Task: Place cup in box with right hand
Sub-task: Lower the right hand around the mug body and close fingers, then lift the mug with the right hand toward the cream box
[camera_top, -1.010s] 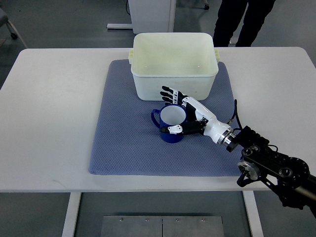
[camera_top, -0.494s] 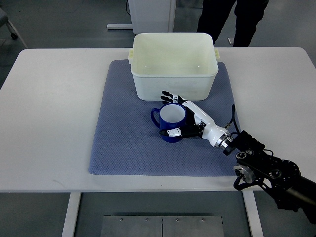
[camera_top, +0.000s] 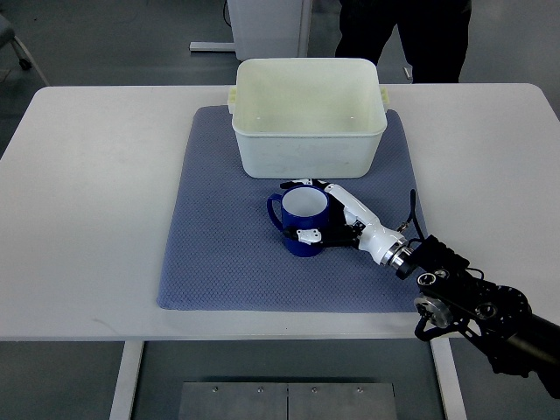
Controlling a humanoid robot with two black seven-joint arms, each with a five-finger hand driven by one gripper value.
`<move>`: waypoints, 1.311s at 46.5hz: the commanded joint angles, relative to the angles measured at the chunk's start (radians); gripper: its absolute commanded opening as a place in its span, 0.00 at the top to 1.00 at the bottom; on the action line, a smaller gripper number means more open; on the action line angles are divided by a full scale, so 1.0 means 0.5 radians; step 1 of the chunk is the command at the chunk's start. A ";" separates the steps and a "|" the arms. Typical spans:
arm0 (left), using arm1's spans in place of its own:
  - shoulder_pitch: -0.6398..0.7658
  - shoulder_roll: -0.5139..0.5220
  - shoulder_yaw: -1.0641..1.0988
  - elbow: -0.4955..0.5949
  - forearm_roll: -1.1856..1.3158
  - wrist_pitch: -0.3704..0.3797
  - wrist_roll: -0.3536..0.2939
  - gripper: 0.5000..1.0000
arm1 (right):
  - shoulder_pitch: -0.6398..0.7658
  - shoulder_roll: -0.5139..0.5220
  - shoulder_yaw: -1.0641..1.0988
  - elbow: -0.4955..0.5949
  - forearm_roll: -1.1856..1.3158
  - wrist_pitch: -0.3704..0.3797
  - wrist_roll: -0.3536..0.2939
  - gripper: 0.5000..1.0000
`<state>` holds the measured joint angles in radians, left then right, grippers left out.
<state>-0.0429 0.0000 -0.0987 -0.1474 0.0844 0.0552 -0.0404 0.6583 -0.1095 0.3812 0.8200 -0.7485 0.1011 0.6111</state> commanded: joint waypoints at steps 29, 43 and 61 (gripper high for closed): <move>0.000 0.000 -0.002 0.000 0.000 0.000 0.001 0.00 | 0.092 -0.391 0.008 0.382 0.018 -0.098 0.000 1.00; 0.000 0.000 0.004 0.000 0.000 0.000 0.001 0.00 | 0.233 -0.622 0.014 0.541 0.083 -0.095 0.000 1.00; 0.000 0.000 -0.002 0.000 0.000 0.000 0.001 0.00 | 0.478 -0.649 0.017 0.541 0.227 -0.098 -0.099 1.00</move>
<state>-0.0431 0.0000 -0.0989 -0.1472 0.0843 0.0552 -0.0407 0.8737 -0.4383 0.3900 1.0930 -0.6500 0.0538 0.5758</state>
